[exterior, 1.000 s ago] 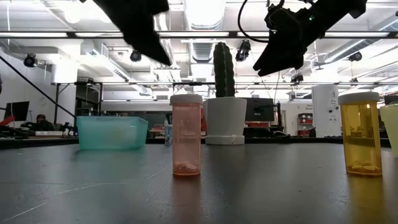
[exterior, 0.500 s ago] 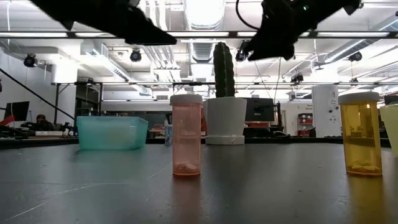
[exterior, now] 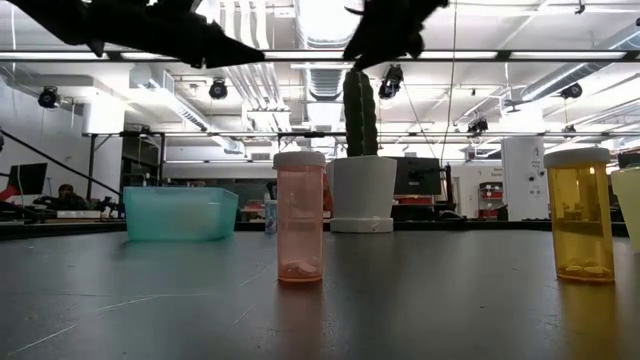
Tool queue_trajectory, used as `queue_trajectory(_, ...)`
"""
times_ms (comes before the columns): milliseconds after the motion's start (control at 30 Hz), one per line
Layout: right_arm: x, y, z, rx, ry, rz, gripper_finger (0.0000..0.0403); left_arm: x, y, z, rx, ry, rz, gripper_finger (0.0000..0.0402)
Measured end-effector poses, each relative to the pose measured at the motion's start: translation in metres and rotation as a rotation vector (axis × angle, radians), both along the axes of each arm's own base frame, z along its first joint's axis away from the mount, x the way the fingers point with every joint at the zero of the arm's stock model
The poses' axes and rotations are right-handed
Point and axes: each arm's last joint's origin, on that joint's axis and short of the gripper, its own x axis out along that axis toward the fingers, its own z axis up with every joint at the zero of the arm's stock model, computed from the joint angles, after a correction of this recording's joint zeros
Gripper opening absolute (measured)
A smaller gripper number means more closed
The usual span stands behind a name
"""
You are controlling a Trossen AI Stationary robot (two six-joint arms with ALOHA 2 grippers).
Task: Pick and place medicine bottles into bin by pill shape (circle, oval)
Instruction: Put the top blue capsule bottle into the blue bin
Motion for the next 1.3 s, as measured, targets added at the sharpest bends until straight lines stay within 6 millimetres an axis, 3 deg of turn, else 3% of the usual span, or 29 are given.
queue_trajectory(200, 0.026, -0.005, 0.006, -0.010, 0.190, -0.004, 0.0215, -0.004, 0.001, -0.008, -0.041, 0.002, 0.054, 0.0228)
queue_trajectory(400, 0.023, -0.003, 0.005, 0.013, 0.248, -0.015, 0.0215, -0.004, 0.002, -0.009, -0.137, 0.000, 0.090, 0.0228)
queue_trajectory(633, -0.004, 0.009, -0.004, 0.042, 0.257, -0.014, 0.0215, 0.002, 0.005, -0.006, -0.201, 0.006, 0.116, 0.0228)
queue_trajectory(867, -0.038, 0.013, -0.023, 0.045, 0.179, -0.001, 0.0215, 0.018, 0.020, -0.010, -0.247, 0.156, 0.194, 0.0228)
queue_trajectory(1033, -0.063, 0.013, -0.039, 0.018, 0.108, 0.023, 0.0215, 0.033, 0.043, -0.018, -0.275, 0.274, 0.276, 0.0228)
queue_trajectory(1300, -0.095, 0.012, -0.046, -0.068, -0.064, 0.060, 0.0215, 0.056, 0.096, -0.020, -0.386, 0.433, 0.322, 0.0228)
